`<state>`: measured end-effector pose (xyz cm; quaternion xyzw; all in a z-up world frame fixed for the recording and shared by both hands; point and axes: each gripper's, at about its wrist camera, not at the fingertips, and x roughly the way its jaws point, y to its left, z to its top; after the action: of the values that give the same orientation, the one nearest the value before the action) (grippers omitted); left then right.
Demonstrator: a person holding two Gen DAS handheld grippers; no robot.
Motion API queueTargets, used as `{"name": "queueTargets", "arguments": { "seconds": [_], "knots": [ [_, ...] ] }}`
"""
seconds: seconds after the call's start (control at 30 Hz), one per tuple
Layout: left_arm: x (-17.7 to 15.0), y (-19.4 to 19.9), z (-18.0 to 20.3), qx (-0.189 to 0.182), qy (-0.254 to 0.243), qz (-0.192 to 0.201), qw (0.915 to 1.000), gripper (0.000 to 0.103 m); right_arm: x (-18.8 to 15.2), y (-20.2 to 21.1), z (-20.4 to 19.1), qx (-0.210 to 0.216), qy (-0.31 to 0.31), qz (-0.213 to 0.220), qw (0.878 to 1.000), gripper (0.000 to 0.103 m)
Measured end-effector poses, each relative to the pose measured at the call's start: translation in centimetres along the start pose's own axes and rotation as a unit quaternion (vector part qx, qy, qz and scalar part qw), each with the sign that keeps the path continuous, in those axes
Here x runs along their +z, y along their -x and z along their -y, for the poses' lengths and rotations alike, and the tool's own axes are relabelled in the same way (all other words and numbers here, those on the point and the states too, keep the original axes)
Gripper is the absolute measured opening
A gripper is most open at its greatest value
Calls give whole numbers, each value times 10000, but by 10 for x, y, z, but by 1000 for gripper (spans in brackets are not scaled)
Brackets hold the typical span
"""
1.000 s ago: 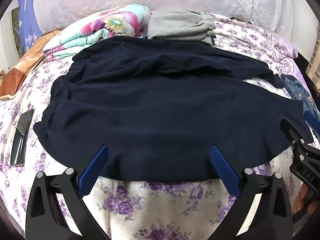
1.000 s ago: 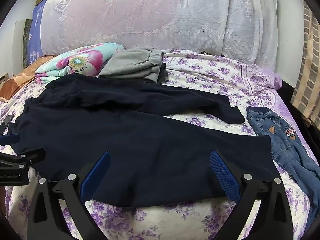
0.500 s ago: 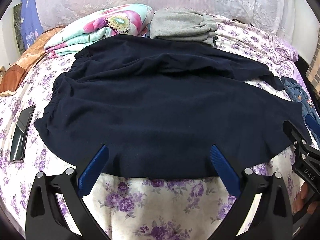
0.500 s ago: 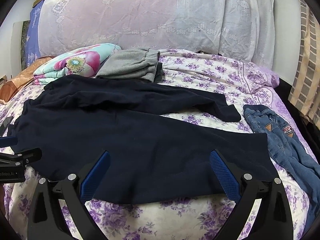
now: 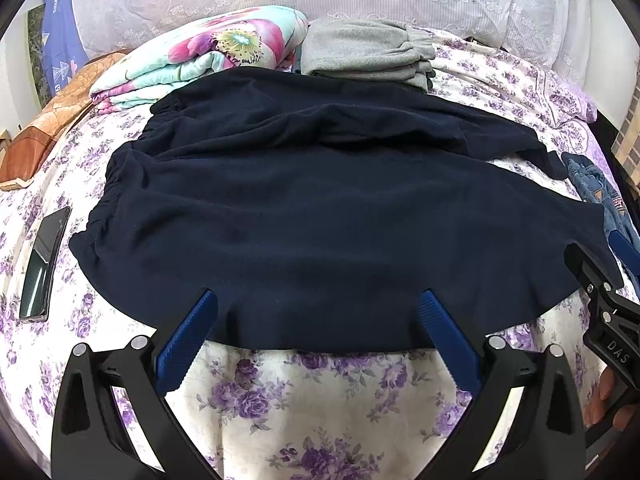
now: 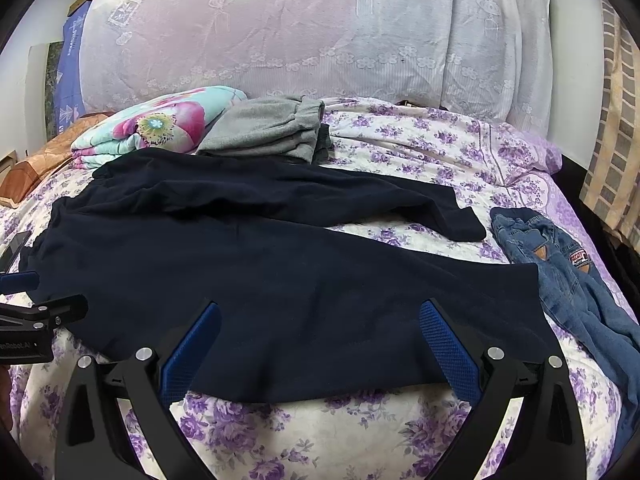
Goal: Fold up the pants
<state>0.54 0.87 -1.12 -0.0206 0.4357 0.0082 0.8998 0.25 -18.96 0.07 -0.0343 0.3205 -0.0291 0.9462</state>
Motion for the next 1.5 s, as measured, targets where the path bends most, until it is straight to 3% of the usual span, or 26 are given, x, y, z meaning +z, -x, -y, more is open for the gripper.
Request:
{"name": "queueTargets", "arguments": {
  "seconds": [0.97, 1.1, 1.2, 1.3, 1.37, 1.43, 1.5],
  "knots": [
    [-2, -1, 0, -22, 41, -31, 10000, 98, -2, 0, 3, -12, -23, -22, 10000, 100],
    [-3, -9, -19, -431, 38, -345, 9985, 99, -3, -3, 9, 153, -165, -145, 9996, 100],
    [-4, -22, -71, -655, 858, -725, 9915, 98, -6, -6, 19, 7, -281, -177, 9994, 100],
    [-5, -29, -135, -719, 1876, -758, 9767, 94, -7, -10, 26, 4, -410, -229, 9989, 100],
    [1, -32, -154, -671, 2094, -761, 9725, 83, -6, -11, 28, 26, -465, -230, 9986, 100],
    [10, -36, -167, -598, 2263, -616, 9703, 83, -4, -8, 29, 20, -454, -173, 9988, 100],
    [16, -54, -177, -539, 2454, -809, 9645, 83, -4, -6, 31, 42, -457, -148, 9988, 100]
  ]
}}
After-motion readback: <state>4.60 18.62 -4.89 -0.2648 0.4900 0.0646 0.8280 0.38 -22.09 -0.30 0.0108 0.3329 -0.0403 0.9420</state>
